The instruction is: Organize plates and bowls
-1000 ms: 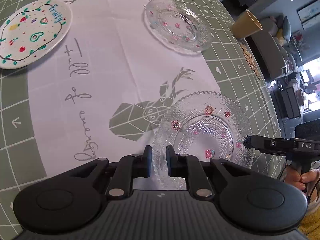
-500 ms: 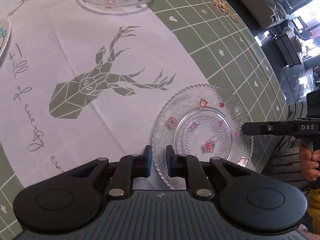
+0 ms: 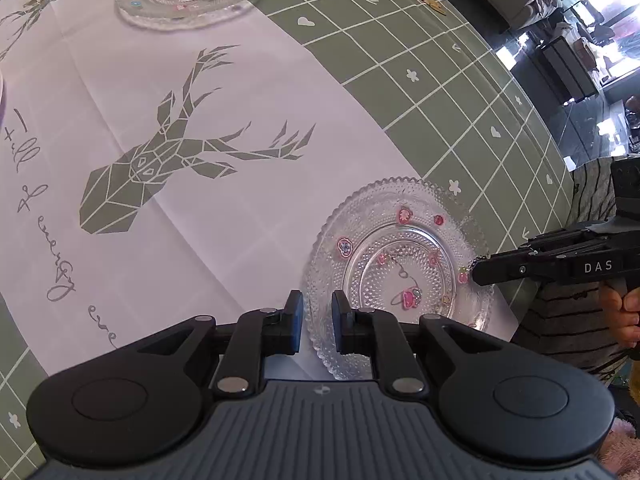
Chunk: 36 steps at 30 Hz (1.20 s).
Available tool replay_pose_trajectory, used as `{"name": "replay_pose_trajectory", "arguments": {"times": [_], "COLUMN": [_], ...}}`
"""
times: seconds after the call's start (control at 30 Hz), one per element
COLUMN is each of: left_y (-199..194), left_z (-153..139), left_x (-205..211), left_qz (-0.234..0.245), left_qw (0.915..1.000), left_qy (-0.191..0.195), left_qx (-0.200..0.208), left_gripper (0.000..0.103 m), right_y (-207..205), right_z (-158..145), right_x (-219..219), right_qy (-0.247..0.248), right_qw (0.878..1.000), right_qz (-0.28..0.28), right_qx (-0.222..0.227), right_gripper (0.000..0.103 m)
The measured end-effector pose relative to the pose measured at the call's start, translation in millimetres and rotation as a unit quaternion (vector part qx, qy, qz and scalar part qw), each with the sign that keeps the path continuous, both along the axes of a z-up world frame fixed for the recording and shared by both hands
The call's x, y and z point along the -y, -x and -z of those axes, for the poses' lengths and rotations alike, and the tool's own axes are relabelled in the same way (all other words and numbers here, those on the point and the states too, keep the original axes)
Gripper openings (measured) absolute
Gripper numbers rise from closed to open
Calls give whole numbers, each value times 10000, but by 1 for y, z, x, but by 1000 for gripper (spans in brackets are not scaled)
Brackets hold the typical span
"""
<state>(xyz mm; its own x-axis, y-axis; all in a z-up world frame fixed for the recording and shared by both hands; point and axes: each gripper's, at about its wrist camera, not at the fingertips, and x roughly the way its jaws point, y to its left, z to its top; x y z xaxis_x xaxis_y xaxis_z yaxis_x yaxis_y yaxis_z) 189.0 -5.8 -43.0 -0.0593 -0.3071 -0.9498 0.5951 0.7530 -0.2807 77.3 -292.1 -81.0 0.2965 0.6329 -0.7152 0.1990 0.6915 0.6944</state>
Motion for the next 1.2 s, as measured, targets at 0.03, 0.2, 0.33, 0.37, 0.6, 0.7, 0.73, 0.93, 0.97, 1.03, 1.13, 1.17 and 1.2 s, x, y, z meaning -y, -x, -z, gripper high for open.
{"name": "replay_pose_trajectory", "arguments": {"times": [0.03,0.2,0.33,0.37,0.6,0.7,0.73,0.93,0.97,1.03,1.13,1.17,1.2], "left_y": [0,2,6,7,16,19,21,35,36,36,35,33,32], "left_z": [0,-3,-7,-7,-21,-30,-34,-54,-57,-64,-71,-73,-75], "left_x": [0,-4,-5,-5,-3,-2,-1,4,4,3,-2,-3,-5], "left_qz": [4,-112,-117,-118,-356,-423,-413,-480,-518,-649,-884,-973,-1041], "left_qw": [10000,9991,9958,9944,9825,9798,9785,9644,9634,9619,9570,9545,9523], "left_qy": [-1,9,-143,-181,-144,4,42,135,150,223,371,394,405], "left_qx": [11,408,895,1032,1824,1956,2023,2596,2627,2645,2739,2793,2839], "left_gripper": [16,27,47,54,76,79,80,82,82,82,83,83,83], "right_y": [-1,-3,1,1,-4,-4,-5,-10,-12,-19,-32,-37,-43], "right_z": [-1,-9,-21,-23,-32,-43,-47,-69,-71,-73,-75,-77,-78], "right_x": [0,-4,-8,-8,-6,-9,-12,-26,-27,-28,-30,-30,-29], "right_qy": [13,348,834,884,1066,1140,1203,1792,1796,1801,1915,1925,1888], "right_qw": [10000,9988,9938,9930,9914,9886,9867,9698,9692,9680,9655,9657,9666], "right_qz": [-16,-93,-216,-224,-279,-311,-350,-509,-457,-294,-86,-32,15], "right_qx": [4,320,707,749,712,934,1040,1576,1621,1721,1761,1744,1733], "right_gripper": [7,11,22,27,49,64,74,96,97,99,100,100,100]}}
